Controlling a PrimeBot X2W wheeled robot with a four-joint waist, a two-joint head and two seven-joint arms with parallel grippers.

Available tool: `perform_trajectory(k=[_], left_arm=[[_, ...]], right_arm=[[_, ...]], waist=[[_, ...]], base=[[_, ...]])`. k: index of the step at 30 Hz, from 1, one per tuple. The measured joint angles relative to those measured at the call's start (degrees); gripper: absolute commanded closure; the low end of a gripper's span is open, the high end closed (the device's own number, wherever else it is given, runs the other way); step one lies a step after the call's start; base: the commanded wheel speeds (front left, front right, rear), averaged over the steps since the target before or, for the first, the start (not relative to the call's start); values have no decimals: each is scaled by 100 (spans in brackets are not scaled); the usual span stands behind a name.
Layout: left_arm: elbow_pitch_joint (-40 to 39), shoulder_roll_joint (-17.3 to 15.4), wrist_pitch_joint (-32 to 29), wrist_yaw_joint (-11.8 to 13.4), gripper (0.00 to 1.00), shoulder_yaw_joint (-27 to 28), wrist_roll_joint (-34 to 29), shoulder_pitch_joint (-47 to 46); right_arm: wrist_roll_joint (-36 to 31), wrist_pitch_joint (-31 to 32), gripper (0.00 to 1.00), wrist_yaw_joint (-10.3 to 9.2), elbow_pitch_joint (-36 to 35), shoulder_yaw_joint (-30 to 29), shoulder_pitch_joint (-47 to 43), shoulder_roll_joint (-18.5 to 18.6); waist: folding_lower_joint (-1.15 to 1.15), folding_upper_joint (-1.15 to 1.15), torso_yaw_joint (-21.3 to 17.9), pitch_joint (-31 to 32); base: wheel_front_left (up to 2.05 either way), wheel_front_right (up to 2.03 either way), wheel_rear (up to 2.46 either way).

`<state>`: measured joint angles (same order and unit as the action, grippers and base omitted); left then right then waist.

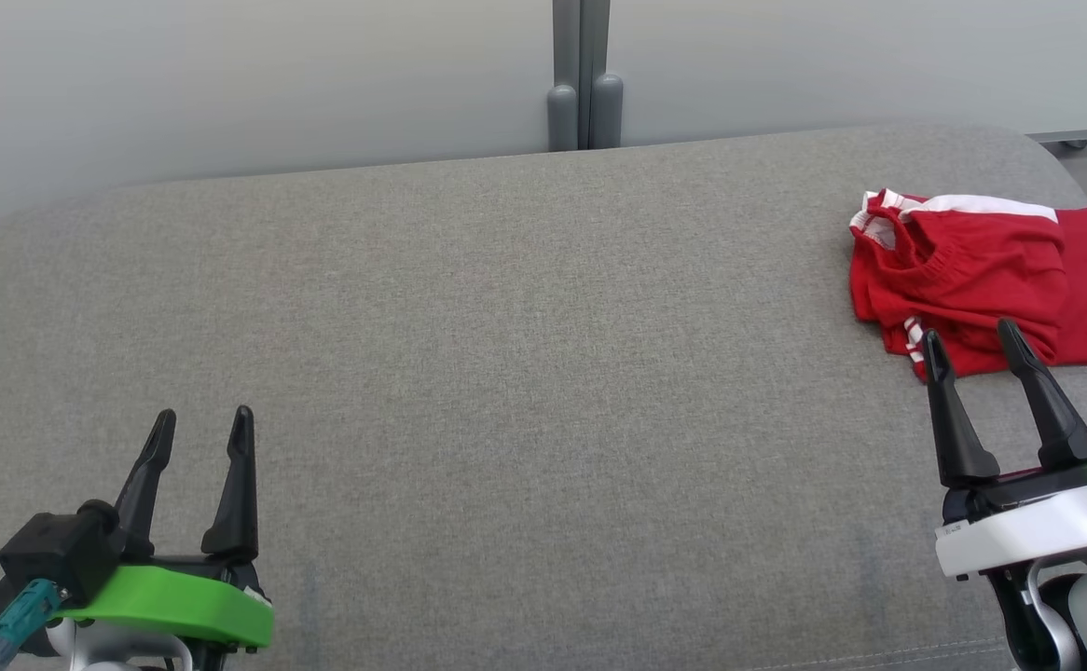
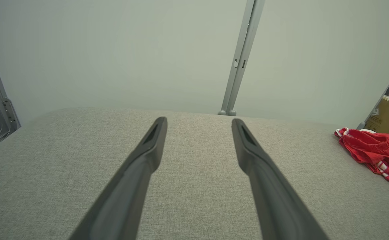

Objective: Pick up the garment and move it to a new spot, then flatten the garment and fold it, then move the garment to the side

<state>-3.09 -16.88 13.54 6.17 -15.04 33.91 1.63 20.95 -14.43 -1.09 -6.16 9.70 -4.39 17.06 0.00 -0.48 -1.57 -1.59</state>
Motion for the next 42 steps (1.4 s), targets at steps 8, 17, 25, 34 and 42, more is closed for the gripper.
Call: perform_trajectory(k=[8,17,25,34,42], left_arm=[[43,23,-46,40,100,-19,15,18],[232,201,-84,12,100,-66,215,112],[259,324,-199,-57,100,38,775,113],[341,396,-341,-143,100,207,1243,113],[449,498,-461,-223,100,348,1674,112]], right_arm=[[-25,2,100,0,47,1,-88,-83],[172,11,100,8,222,88,-250,-270],[788,45,100,57,221,66,-318,-371],[1510,197,100,69,303,-96,-310,-465],[2083,358,100,110,426,-208,-251,-486]], waist=[[0,0,0,11],[0,0,9,16],[0,0,20,20],[0,0,36,28],[0,0,48,36]], base=[[0,0,0],[0,0,0],[0,0,0],[0,0,0],[0,0,0]])
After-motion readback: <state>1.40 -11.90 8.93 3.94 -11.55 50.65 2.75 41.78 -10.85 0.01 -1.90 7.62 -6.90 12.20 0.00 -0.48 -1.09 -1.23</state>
